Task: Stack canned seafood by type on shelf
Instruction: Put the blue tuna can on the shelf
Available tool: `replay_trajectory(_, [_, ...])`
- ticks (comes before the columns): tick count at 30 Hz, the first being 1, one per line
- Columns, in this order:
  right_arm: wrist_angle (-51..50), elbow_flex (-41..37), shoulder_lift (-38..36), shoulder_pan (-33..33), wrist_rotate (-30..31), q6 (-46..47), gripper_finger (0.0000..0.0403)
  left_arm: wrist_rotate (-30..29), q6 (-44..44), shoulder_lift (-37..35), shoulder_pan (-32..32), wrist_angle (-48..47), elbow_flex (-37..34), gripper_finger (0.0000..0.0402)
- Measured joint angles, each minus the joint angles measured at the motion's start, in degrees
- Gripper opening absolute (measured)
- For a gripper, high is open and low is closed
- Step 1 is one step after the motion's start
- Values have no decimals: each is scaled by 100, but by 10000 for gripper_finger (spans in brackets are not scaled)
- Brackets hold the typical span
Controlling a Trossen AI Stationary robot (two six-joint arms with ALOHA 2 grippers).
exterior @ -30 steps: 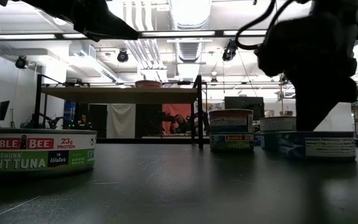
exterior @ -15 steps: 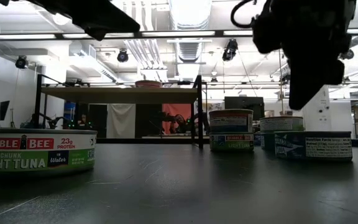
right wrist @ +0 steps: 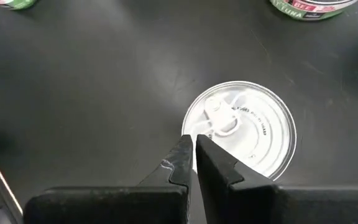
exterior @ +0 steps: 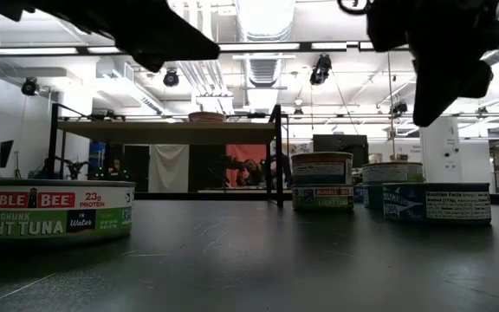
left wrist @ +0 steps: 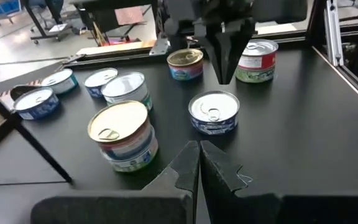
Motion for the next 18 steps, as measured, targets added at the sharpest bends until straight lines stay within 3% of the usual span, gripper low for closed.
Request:
replay_trajectory(11, [-189,-4,-352,665,321,347,13,1,-86,968,-83,-268,1005,0])
replay_trajectory(18, [-926,-4,-1008,1143,1376,826,13,-2,-91,1538,-126,-483,1676,0])
